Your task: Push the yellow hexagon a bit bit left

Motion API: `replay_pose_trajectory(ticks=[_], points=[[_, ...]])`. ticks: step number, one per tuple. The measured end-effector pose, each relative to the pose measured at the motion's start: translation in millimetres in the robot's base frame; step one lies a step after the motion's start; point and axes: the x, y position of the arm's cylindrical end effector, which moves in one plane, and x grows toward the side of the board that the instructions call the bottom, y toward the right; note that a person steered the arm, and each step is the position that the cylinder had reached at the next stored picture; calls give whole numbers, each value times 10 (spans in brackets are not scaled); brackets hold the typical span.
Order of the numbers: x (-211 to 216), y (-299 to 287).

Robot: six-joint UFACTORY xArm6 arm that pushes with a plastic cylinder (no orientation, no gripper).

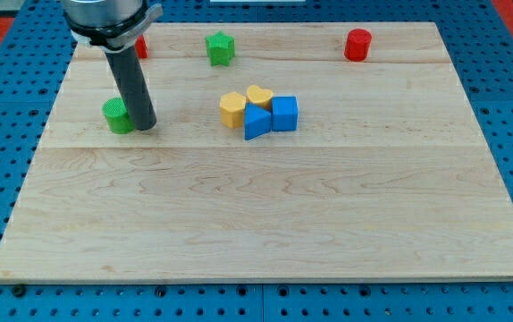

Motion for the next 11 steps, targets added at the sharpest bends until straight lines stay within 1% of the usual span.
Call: replay_pose_trajectory(ticks=[1, 4, 6, 8, 10, 11], points=[[134, 280], [134, 294], [-347, 736], [-384, 1723], [-384, 1728], [-398, 1635]])
